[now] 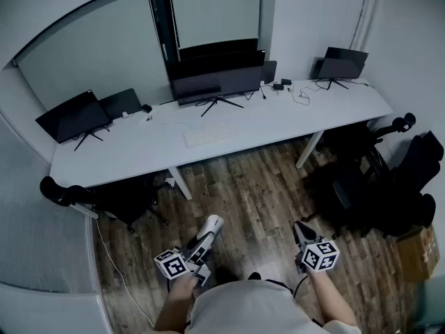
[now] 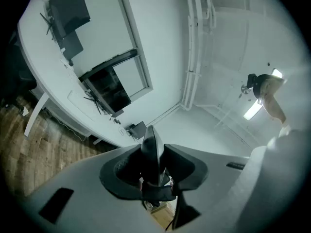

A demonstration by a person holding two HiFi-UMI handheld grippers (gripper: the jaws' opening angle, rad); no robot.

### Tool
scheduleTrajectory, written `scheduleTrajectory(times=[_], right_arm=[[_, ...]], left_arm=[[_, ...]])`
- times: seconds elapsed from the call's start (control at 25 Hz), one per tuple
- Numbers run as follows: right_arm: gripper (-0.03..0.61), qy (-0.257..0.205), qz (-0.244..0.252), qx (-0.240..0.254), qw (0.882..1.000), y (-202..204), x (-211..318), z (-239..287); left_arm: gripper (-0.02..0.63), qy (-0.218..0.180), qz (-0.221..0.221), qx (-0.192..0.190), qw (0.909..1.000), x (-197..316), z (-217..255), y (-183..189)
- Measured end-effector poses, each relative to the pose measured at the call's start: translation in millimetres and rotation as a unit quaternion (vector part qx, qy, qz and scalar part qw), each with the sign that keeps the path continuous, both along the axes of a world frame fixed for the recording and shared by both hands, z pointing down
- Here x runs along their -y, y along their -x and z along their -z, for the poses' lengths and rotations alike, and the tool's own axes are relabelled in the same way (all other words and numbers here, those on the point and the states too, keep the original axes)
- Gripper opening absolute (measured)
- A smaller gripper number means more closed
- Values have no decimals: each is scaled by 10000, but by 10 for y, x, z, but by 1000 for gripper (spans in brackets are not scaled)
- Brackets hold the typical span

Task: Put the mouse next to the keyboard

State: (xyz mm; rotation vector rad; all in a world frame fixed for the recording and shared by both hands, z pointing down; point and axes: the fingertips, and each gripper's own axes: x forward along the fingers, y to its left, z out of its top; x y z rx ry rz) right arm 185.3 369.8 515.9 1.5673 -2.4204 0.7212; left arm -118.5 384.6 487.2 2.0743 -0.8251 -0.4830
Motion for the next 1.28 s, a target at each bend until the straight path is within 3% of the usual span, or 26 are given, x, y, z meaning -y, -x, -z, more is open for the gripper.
scheduleTrajectory(times=[0.76,1.28], right_arm=[[43,30,-98,7,9999,193,-24,16],[44,107,-147,-311,9994,451,4,-74]], left_arm=[[143,10,-105,24,9999,-5,-49,162],[143,69,-273,-4,9996,84,-185,512]])
